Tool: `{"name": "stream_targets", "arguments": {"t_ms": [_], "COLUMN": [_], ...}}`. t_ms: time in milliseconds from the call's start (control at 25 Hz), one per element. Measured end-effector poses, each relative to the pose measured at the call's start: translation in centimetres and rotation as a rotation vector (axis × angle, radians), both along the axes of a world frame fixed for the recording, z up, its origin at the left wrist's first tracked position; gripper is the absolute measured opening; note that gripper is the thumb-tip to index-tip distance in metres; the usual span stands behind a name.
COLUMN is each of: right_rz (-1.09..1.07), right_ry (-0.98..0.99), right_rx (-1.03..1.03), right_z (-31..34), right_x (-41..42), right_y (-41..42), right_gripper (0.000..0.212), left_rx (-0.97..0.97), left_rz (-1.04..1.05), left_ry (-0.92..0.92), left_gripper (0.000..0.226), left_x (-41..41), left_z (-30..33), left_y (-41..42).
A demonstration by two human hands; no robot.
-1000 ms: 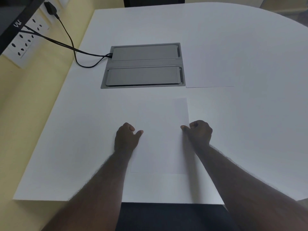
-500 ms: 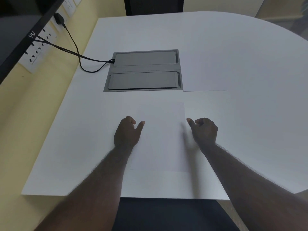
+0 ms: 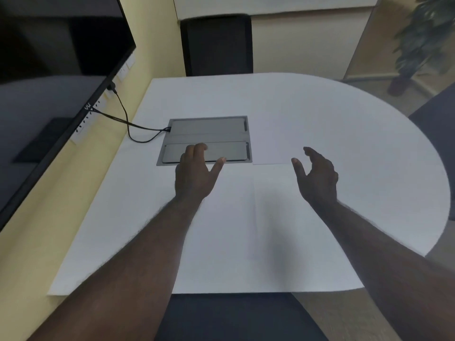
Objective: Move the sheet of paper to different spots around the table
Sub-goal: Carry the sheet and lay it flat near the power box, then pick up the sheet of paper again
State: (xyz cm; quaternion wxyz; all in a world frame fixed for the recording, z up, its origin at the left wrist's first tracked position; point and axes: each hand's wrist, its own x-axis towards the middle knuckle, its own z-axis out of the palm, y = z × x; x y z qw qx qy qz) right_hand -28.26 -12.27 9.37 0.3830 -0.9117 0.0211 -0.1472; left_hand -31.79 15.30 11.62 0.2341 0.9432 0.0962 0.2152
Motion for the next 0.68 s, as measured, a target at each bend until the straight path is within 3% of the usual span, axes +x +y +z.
{"name": "stream_targets", "arguments": {"t_ms": [320, 680], "right_rz": [0.074, 0.154], "right_ry": [-0.156, -0.137], "right_rx": [-0.124, -0.109], "right_z": [6.4, 8.2], "right_x": [1.2, 6.0], "right_y": [-6.0, -14.4], "right_gripper": [0.052, 0.055], "left_rx": [0.080, 0.085], "left_rz": [-0.070, 0.003], "left_ry": [-0.054, -0.027], "left_gripper": [0.072, 0.075], "left_x": [1.3, 4.6], "left_z": [5.7, 7.2], "left_y": [-6.7, -15.3]}}
